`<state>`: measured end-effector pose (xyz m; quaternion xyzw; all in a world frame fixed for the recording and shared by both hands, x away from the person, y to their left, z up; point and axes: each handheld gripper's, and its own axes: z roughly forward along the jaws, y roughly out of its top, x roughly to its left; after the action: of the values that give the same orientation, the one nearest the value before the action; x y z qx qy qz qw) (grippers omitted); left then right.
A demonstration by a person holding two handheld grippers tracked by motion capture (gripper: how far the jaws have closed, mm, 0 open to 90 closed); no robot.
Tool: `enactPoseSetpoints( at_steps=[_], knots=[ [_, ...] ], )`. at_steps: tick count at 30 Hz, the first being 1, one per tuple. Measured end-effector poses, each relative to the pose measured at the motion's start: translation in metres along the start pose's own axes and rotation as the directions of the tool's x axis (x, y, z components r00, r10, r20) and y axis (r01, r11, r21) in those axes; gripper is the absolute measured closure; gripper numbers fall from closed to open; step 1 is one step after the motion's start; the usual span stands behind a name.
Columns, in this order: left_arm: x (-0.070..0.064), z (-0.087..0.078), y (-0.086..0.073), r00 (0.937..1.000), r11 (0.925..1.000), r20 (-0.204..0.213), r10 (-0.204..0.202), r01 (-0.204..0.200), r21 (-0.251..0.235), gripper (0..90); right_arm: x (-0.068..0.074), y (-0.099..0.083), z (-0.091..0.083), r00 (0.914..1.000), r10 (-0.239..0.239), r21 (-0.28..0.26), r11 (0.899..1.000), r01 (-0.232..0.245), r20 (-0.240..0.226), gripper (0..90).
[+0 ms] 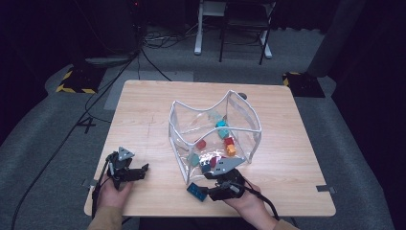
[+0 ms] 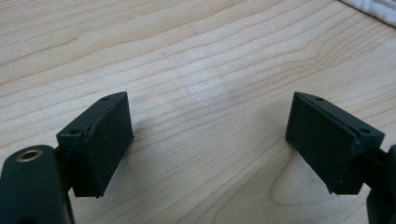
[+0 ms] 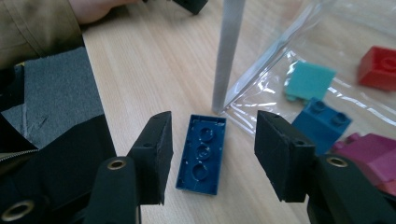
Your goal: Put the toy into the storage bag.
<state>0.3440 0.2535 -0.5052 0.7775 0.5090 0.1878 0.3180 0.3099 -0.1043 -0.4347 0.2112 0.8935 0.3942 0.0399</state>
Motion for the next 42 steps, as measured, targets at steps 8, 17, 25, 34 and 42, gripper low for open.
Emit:
enactPoseSetpoints(
  at_steps=[8,17,25,34,42],
  knots=[
    [0.0,0.0,0.0,1.0,1.0,0.0,-0.001,0.001,0.001,15.1,0.006,-0.013,0.024,1.0,-0.006,0.041,0.999,0.006,-0.006,47.8],
    [0.0,0.0,0.0,1.0,1.0,0.0,0.0,0.0,0.0,15.1,0.005,-0.02,0.043,0.9998,-0.002,0.088,0.996,0.004,-0.017,48.0],
    [0.0,0.0,0.0,1.0,1.0,0.0,0.0,0.0,0.001,15.1,0.006,-0.021,0.052,0.9996,-0.028,0.115,0.993,0.028,0.001,51.9],
    [0.0,0.0,0.0,1.0,1.0,0.0,0.001,-0.001,0.0,15.1,0.007,-0.022,0.055,0.9979,-0.062,0.123,0.991,0.06,0.017,58.7],
    [0.0,0.0,0.0,1.0,1.0,0.0,0.0,0.0,0.001,15.1,0.006,-0.017,0.044,0.9982,-0.059,0.105,0.993,0.059,0.004,58.9]
  ],
)
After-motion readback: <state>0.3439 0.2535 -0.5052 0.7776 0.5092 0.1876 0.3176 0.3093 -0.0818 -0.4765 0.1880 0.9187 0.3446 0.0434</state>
